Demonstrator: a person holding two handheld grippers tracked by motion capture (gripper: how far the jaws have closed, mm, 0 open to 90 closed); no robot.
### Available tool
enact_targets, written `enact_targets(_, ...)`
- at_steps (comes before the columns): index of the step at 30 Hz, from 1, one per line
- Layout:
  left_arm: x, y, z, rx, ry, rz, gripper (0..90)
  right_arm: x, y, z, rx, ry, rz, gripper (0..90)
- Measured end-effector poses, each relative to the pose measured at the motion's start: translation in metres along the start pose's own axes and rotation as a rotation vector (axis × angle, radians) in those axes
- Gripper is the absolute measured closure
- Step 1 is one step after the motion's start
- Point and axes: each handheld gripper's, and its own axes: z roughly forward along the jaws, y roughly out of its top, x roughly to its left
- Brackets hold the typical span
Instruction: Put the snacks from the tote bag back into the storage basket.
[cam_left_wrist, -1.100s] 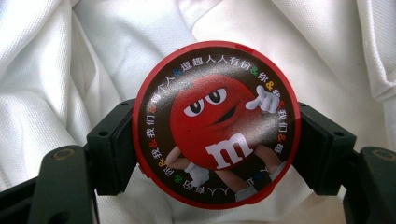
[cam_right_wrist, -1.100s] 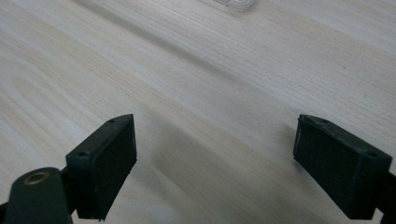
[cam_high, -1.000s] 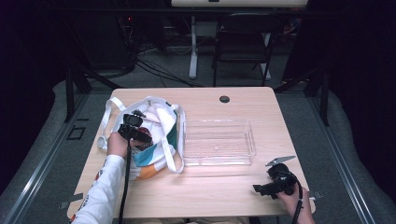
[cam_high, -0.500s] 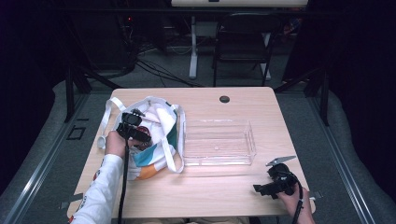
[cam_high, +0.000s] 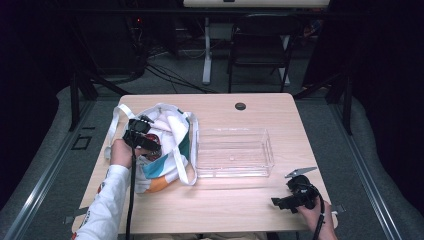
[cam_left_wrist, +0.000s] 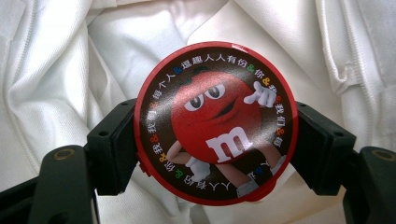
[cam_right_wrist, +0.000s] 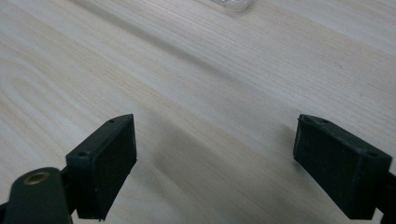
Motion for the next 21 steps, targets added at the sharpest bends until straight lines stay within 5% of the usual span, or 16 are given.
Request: enact_targets(21,-0.002,0.002,-0.019,-0.013,-0.027,0.029,25.6,-0.002,0.000,-0.002,0.009,-0.026,-0.008,12.8)
